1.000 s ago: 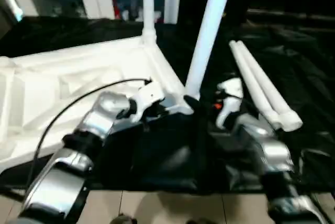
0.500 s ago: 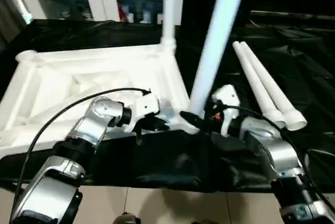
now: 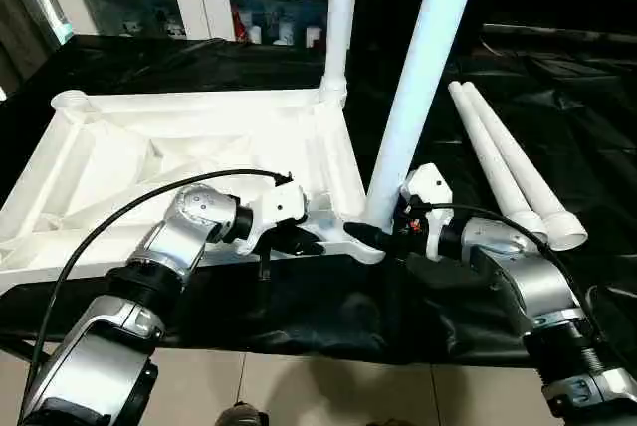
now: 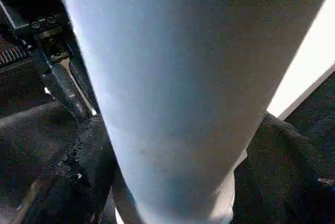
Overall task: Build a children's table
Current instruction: Rotate leg to tighten
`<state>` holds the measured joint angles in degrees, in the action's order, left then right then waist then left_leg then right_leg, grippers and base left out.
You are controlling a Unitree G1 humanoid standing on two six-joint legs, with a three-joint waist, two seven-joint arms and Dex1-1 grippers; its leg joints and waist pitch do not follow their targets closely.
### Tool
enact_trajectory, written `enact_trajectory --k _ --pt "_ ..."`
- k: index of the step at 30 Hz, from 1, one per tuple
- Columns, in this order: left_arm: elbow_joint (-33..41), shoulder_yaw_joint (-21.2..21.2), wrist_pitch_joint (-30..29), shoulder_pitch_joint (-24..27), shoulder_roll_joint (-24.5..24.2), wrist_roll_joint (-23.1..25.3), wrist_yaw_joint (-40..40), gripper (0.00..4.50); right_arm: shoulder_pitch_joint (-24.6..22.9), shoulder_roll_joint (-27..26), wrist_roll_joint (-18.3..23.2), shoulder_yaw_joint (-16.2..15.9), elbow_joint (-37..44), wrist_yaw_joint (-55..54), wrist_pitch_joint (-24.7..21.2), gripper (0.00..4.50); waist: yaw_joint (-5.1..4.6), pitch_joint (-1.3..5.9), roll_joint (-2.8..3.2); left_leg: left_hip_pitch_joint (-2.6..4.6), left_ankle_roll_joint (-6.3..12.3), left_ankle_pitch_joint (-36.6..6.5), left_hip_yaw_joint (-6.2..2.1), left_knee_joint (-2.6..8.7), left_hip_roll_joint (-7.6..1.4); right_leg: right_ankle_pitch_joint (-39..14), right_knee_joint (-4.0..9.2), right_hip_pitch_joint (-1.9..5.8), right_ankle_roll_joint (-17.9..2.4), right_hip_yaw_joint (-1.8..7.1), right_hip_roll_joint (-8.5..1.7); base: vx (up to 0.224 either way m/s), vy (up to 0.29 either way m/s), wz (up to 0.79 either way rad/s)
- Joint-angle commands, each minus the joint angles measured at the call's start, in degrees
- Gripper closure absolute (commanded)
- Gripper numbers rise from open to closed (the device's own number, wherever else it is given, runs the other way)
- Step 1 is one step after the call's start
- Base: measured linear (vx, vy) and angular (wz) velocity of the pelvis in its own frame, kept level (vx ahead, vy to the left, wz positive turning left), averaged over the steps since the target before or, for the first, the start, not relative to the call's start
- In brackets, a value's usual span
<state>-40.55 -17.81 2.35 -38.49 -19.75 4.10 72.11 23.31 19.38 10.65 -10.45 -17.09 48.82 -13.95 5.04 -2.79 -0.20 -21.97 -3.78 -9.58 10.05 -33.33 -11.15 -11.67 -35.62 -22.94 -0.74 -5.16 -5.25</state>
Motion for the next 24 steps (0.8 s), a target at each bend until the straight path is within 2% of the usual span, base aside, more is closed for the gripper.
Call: enact_trajectory --k 1,6,11,18,20,21,22,24 --pt "0.4 -0.4 1.6 -0.8 0.7 -1.7 2.3 4.50 0.7 0.9 -1.5 -0.3 -1.7 -0.1 0.0 0.97 -0.12 4.00 -0.12 1.01 3.99 -7.9 -0.31 3.17 -2.24 0.8 3.50 3.58 -14.5 3.22 -3.48 0.000 0.000 0.00" --pt "0.0 -0.3 1.7 -0.8 0.8 -1.5 2.2 4.50 1.3 0.6 -1.7 -0.3 -3.3 0.4 0.9 1.35 -0.19 3.92 -0.09 0.98 3.19 -9.4 -0.34 3.16 -2.27 -1.8 3.63 3.48 -14.1 3.26 -3.52 0.000 0.000 0.00" --pt "-0.6 -0.2 2.1 -1.0 0.7 -1.3 2.0 4.50 1.2 0.5 -1.7 -0.5 -4.1 0.7 1.3 1.73 -0.22 3.99 -0.10 0.94 3.29 -8.8 -0.35 3.07 -2.25 -0.6 3.45 3.49 -14.2 3.24 -3.44 0.000 0.000 0.00" --pt "-1.5 0.1 1.4 -1.4 1.1 -1.0 0.7 4.50 0.5 -0.2 -1.2 -0.3 -4.9 0.4 1.1 1.84 -0.23 3.99 -0.12 0.91 3.51 -9.0 -0.33 3.01 -2.20 -0.8 3.47 3.50 -14.3 3.21 -3.42 0.000 0.000 0.00" --pt "-3.1 0.4 -0.1 -2.3 1.5 0.1 -2.5 4.50 0.2 -1.2 -0.6 0.7 -5.7 -1.1 0.6 1.84 -0.28 3.92 -0.10 0.94 3.42 -9.3 -0.28 3.02 -2.16 -1.5 3.56 3.44 -14.2 3.21 -3.38 0.000 0.000 0.00" --pt "-4.1 0.7 -1.0 -2.8 1.9 0.6 -4.4 4.50 0.0 -1.9 -0.4 1.4 -6.3 -2.6 0.3 1.84 -0.22 3.85 -0.20 1.08 3.08 -10.1 -0.27 3.05 -2.15 -3.3 3.82 3.34 -13.9 3.23 -3.46 0.000 0.000 0.00" --pt "-6.5 1.4 -3.0 -3.9 3.0 1.4 -8.9 4.50 -0.1 -3.9 -0.5 3.1 -8.4 -7.4 -0.1 1.85 -0.23 3.67 -0.37 1.44 2.13 -11.6 -0.19 3.20 -2.25 -6.9 4.20 2.93 -13.6 3.28 -3.51 0.000 0.000 0.00" --pt "-7.4 1.4 -3.5 -4.4 3.4 2.0 -10.8 4.50 -0.1 -4.8 -0.6 3.8 -9.4 -9.7 -0.1 1.85 -0.22 3.59 -0.33 1.45 1.55 -12.6 -0.30 3.31 -2.24 -9.6 4.49 3.01 -13.0 3.22 -3.65 0.000 0.000 0.00"
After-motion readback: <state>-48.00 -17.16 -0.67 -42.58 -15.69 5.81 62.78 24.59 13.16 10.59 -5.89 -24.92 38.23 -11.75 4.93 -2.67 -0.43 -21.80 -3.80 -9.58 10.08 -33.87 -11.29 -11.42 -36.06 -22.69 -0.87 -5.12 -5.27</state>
